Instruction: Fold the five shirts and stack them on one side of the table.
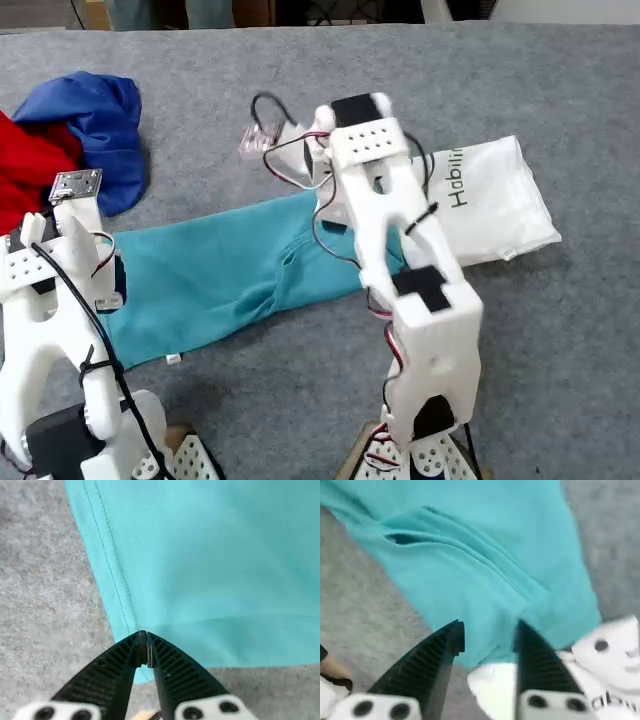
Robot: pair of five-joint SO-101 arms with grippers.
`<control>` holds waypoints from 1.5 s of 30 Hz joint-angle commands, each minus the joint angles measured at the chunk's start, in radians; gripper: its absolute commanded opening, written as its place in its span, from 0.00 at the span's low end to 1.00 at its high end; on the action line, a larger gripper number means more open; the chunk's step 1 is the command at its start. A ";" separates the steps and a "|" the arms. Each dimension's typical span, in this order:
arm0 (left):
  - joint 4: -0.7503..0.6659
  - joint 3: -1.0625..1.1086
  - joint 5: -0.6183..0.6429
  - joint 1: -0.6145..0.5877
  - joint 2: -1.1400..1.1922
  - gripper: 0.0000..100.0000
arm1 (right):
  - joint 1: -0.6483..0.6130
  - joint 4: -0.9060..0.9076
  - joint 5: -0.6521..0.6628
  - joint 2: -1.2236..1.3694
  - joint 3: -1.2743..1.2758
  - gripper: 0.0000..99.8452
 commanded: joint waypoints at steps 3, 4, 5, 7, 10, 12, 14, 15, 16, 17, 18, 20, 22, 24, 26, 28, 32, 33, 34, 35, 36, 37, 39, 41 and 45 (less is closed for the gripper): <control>0.221 -0.173 0.006 -0.004 -0.021 0.11 | 0.014 0.017 -0.095 -0.265 0.076 0.04; 0.239 -0.191 0.006 -0.025 -0.021 0.14 | 0.008 0.014 -0.097 -0.303 0.130 0.01; 0.239 -0.203 0.006 -0.058 -0.020 0.16 | -0.006 0.012 -0.097 -0.340 0.182 0.01; 0.204 -0.217 -0.003 -0.139 -0.015 0.18 | -0.028 0.011 -0.097 -0.407 0.288 0.02; 0.112 -0.211 -0.061 -0.245 0.029 0.21 | -0.051 -0.051 -0.097 -0.501 0.435 0.02; 0.078 -0.214 -0.103 -0.274 0.097 0.21 | -0.058 -0.115 -0.098 -0.559 0.529 0.02; 0.054 -0.228 -0.107 -0.278 0.183 0.21 | -0.063 -0.166 -0.098 -0.610 0.613 0.02; 0.038 -0.239 -0.103 -0.278 0.229 0.21 | -0.066 -0.189 -0.098 -0.633 0.650 0.02; 0.025 -0.251 -0.091 -0.277 0.281 0.21 | -0.071 -0.206 -0.098 -0.654 0.680 0.02; 0.020 -0.271 -0.077 -0.275 0.330 0.21 | -0.075 -0.218 -0.098 -0.674 0.705 0.02; 0.020 -0.297 -0.058 -0.269 0.382 0.21 | -0.080 -0.222 -0.098 -0.693 0.728 0.02; 0.021 -0.343 -0.015 -0.252 0.474 0.21 | -0.081 -0.229 -0.098 -0.720 0.756 0.02; 0.031 -0.384 0.021 -0.232 0.549 0.21 | -0.081 -0.229 -0.098 -0.739 0.763 0.02; 0.061 -0.432 0.041 -0.209 0.605 0.21 | -0.081 -0.226 -0.100 -0.750 0.766 0.02; 0.075 -0.463 0.061 -0.193 0.644 0.21 | -0.081 -0.222 -0.101 -0.757 0.766 0.02; 0.078 -0.483 0.092 -0.186 0.681 0.21 | -0.081 -0.221 -0.103 -0.759 0.766 0.02; 0.078 -0.512 0.189 -0.193 0.747 0.18 | -0.081 -0.221 -0.104 -0.759 0.766 0.02; 0.078 -0.526 0.215 -0.193 0.764 0.15 | -0.081 -0.221 -0.104 -0.759 0.766 0.02; 0.080 -0.536 0.230 -0.191 0.778 0.12 | -0.081 -0.221 -0.104 -0.759 0.766 0.02; 0.080 -0.547 0.239 -0.189 0.793 0.09 | -0.081 -0.221 -0.104 -0.759 0.766 0.02; 0.080 -0.556 0.236 -0.188 0.809 0.06 | -0.081 -0.221 -0.104 -0.759 0.766 0.02; 0.080 -0.562 0.236 -0.185 0.824 0.03 | -0.081 -0.221 -0.104 -0.759 0.766 0.02; 0.086 -0.565 0.236 -0.188 0.836 0.03 | -0.081 -0.221 -0.104 -0.759 0.766 0.02; 0.110 -0.584 0.236 -0.194 0.838 0.03 | -0.081 -0.221 -0.104 -0.759 0.765 0.02; 0.201 -0.687 0.199 -0.236 0.836 0.03 | -0.078 -0.226 -0.104 -0.760 0.759 0.02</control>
